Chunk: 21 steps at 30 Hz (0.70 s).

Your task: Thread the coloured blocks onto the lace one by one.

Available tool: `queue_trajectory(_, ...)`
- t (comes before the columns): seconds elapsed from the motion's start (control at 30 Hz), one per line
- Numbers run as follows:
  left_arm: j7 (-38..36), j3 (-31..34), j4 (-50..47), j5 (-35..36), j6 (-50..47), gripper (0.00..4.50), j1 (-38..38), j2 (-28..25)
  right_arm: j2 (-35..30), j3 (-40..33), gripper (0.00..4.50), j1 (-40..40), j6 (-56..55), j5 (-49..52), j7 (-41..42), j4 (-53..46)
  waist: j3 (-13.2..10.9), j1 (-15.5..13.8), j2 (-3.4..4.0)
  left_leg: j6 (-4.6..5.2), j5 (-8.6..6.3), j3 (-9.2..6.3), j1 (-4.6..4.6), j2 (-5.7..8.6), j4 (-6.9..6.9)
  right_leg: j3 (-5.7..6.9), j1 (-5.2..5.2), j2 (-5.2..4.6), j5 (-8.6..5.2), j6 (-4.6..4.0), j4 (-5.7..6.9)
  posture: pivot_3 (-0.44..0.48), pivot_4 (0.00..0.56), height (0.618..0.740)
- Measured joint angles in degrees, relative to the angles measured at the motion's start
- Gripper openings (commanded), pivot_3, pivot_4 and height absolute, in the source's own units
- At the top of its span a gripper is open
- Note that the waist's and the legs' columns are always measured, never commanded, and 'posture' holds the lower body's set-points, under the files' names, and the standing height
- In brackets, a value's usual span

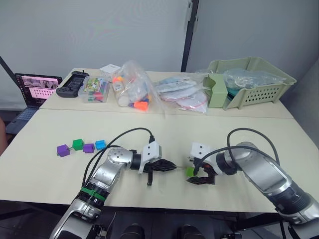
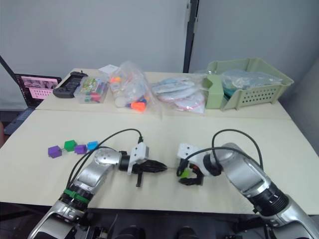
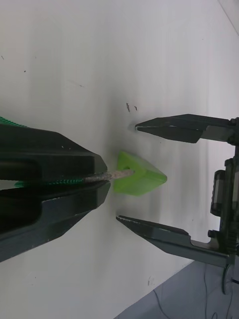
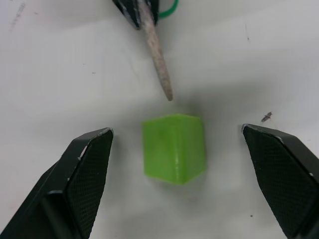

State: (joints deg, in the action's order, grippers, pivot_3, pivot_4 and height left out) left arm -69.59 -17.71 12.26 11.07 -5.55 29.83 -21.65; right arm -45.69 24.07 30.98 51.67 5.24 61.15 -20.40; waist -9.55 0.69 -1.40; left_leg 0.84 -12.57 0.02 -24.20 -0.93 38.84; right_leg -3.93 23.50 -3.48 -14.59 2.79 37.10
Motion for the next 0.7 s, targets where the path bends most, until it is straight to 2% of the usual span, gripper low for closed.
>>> queue_trajectory(0.2, -0.4, 0.0, 0.3, 0.0, 0.4, 0.00, 0.0, -0.4, 0.0, 0.1, 4.45, -1.0, 0.4, 0.5, -1.0, 0.1, 0.0, 0.0, 0.00, 0.00, 0.00, 0.00, 0.00, 0.00, 0.00, 0.00, 0.00, 0.00, 0.00, 0.00, 0.00, 0.000, 0.150, 0.737)
queue_trajectory(0.3, -0.5, 0.0, 0.4, 0.0, 0.4, 0.00, 0.0, -0.6, 0.4, -0.1, 3.63, -1.1, 1.4, 0.9, -1.7, 0.1, 0.0, 0.0, 0.00, 0.00, 0.00, 0.00, 0.01, 0.00, 0.00, 0.00, 0.00, 0.00, 0.00, 0.00, 0.00, 0.000, 0.150, 0.737)
queue_trajectory(0.53, -0.6, 0.0, 0.4, 0.0, 0.5, 0.00, 0.0, -0.6, 0.6, -1.5, 1.29, -1.0, 3.8, 2.4, -2.9, 1.4, 0.0, -0.2, 0.00, 0.00, 0.00, -0.01, 0.05, 0.01, 0.01, 0.01, -0.10, 0.00, 0.00, 0.00, -0.02, 0.000, 0.150, 0.737)
queue_trajectory(0.7, -0.6, 0.0, 0.5, -0.2, 1.1, 0.00, 0.0, -0.6, 0.5, -1.5, 1.27, -1.0, 3.6, 2.9, -2.8, 1.4, 0.0, -0.2, 0.00, 0.00, 0.00, -0.02, 0.05, 0.01, 0.01, 0.02, -0.10, 0.00, 0.00, 0.00, -0.02, 0.000, 0.150, 0.737)
